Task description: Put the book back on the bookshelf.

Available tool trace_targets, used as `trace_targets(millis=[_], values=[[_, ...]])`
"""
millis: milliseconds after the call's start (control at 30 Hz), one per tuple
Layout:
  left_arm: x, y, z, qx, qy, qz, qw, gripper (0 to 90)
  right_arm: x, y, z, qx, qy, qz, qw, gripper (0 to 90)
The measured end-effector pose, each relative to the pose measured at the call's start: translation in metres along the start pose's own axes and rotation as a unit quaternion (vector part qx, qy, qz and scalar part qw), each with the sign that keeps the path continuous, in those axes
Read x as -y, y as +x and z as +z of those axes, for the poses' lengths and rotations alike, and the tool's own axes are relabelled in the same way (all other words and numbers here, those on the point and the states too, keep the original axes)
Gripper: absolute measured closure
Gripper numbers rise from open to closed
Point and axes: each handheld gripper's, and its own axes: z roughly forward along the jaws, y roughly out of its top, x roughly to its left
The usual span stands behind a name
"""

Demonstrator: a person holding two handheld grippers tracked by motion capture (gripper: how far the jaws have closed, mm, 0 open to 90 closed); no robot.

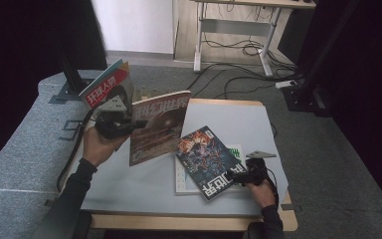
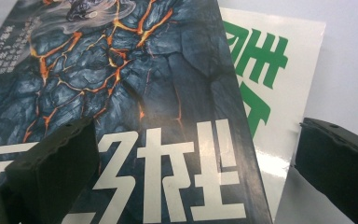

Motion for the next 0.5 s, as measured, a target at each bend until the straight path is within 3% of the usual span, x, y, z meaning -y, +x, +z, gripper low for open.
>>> trace_targets(millis=[200,500], values=[[0.005,0.007,-0.014,-0.025,0.006,-0.005,0.9996,84.1,0.003,-0.005,0.002,-0.018,-0.004,0.023,0.9996,0.0],[0.014,0.020,-0.034,-0.052,0.004,-0.028,0.9983,84.1,0.004,-0.007,0.003,-0.024,-0.003,0.029,0.9993,0.0]])
